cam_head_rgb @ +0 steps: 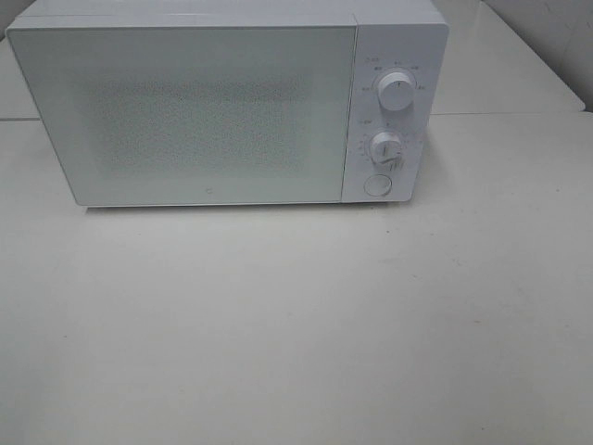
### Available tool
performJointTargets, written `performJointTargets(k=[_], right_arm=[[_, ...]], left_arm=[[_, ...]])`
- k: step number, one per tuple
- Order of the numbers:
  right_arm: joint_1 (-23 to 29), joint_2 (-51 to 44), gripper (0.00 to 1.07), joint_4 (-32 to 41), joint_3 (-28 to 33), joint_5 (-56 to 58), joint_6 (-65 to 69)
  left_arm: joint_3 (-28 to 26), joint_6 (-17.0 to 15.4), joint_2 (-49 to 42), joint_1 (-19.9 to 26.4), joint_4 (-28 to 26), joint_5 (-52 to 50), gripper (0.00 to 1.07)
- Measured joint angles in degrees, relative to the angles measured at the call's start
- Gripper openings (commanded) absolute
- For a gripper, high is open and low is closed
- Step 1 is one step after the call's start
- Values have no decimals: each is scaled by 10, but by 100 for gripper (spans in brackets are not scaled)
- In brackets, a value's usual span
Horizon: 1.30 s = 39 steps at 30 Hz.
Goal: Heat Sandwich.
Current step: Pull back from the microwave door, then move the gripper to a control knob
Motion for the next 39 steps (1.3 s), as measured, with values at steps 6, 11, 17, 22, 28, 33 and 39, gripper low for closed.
performJointTargets(k=[6,11,17,22,28,33,39], right_arm=[[0,0,71,0,0,-1,1],[0,1,86,0,-13,-2,1],[0,48,85,0,-19,-24,1],[0,89,83,0,-19,-58,1],[0,147,81,0,-19,-99,1],[0,200,78,0,-19,-137,1],[0,242,76,0,-19,-166,1]], left_arm=[[0,0,0,0,0,0,98],[0,0,0,0,0,0,98],[0,0,0,0,0,0,98],[0,0,0,0,0,0,98],[0,0,0,0,0,0,98],[0,0,0,0,0,0,98],[0,0,0,0,0,0,98]])
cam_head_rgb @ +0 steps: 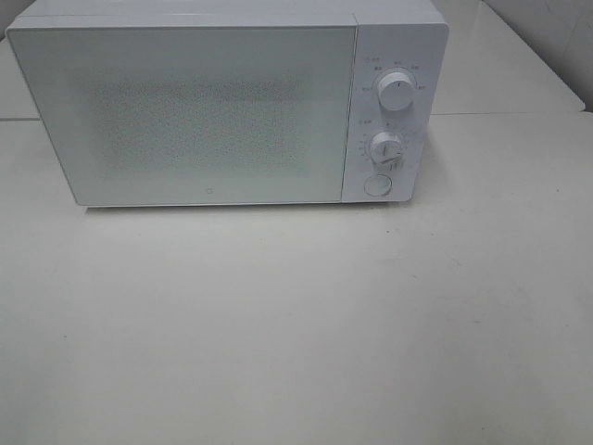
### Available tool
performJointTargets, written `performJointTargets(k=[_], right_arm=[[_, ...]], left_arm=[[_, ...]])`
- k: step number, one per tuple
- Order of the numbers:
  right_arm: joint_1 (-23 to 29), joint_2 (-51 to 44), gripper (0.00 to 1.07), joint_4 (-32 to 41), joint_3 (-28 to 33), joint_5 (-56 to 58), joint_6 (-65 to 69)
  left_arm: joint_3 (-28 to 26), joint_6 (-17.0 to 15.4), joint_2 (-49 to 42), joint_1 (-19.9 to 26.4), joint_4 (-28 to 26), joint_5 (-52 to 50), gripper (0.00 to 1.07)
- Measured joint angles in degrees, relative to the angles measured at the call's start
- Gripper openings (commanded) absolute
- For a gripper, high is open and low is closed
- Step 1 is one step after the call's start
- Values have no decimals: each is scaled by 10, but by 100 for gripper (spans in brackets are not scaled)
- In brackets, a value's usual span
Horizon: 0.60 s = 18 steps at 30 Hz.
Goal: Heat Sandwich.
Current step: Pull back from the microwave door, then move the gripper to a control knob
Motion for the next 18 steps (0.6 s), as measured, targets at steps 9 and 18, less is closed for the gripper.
performJointTargets(k=[9,18], right_arm=[[0,68,77,0,0,-67,0],[0,138,76,0,0,-141,0]], left_arm=[[0,0,0,0,0,0,98],[0,0,0,0,0,0,98]])
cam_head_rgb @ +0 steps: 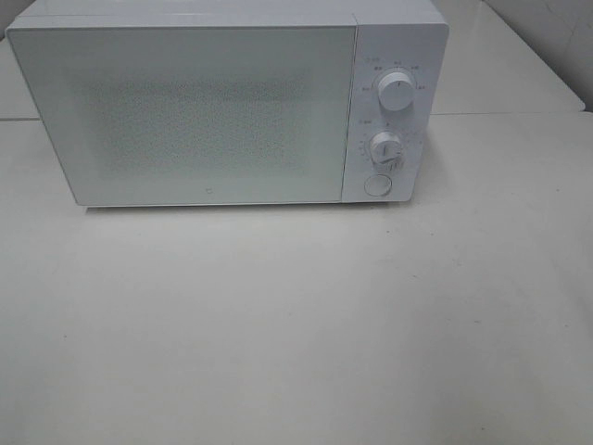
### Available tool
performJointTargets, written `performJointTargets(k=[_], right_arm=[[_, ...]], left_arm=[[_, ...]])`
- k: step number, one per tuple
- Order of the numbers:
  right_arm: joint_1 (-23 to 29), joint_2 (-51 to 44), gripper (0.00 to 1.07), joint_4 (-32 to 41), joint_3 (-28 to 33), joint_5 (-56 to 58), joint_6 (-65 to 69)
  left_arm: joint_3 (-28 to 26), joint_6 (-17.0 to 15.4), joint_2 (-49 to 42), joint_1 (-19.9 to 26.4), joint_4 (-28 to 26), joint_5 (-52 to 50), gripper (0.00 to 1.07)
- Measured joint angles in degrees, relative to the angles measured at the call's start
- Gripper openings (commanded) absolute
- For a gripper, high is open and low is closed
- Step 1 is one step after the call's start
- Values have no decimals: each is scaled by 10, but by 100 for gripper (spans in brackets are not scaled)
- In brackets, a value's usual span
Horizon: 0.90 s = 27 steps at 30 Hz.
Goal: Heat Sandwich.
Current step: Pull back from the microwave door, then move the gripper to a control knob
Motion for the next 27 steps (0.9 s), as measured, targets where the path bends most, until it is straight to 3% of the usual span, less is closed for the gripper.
performJointTargets(k=[27], right_arm=[[15,254,76,0,0,-262,-1]], left_arm=[[0,0,0,0,0,0,98]])
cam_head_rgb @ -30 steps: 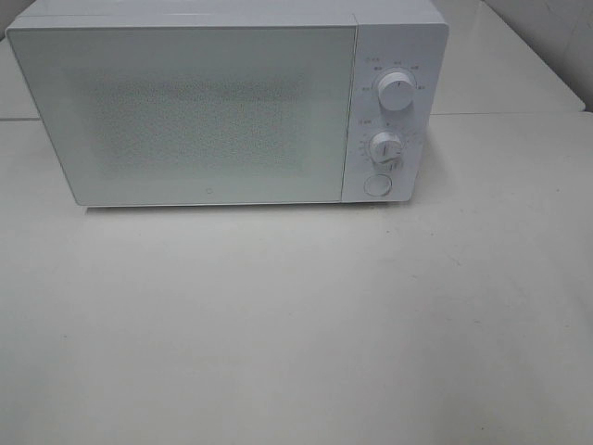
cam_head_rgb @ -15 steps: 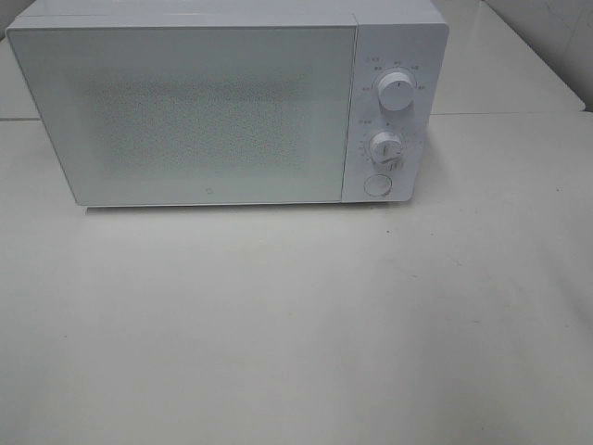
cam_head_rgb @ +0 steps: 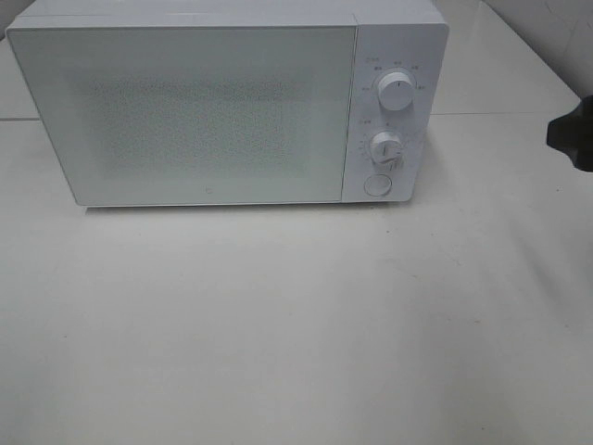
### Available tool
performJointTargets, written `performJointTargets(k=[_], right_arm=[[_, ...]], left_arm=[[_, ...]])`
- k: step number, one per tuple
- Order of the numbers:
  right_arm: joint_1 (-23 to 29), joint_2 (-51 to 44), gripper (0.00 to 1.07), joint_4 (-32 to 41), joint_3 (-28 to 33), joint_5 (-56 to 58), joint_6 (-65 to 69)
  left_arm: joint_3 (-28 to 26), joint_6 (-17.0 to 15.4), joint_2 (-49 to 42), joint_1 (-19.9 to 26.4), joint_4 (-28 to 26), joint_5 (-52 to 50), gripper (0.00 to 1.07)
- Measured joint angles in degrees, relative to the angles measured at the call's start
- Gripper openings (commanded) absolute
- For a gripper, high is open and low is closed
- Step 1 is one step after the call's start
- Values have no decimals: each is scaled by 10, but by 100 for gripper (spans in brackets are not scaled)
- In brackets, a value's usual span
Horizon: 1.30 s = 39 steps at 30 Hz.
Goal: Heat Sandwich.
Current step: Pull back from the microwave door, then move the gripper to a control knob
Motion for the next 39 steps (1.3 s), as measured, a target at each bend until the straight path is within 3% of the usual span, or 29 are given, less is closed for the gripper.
performJointTargets(k=[12,17,30,39], right_arm=[[77,84,76,1,0,-128,-5],[111,116,76,45,1,-183,-45],[237,213,76,289,79,-481,-202],[328,317,76,379,78,-615,-207]], left_arm=[[0,0,0,0,0,0,98],[0,0,0,0,0,0,98],[0,0,0,0,0,0,98],[0,0,0,0,0,0,98]])
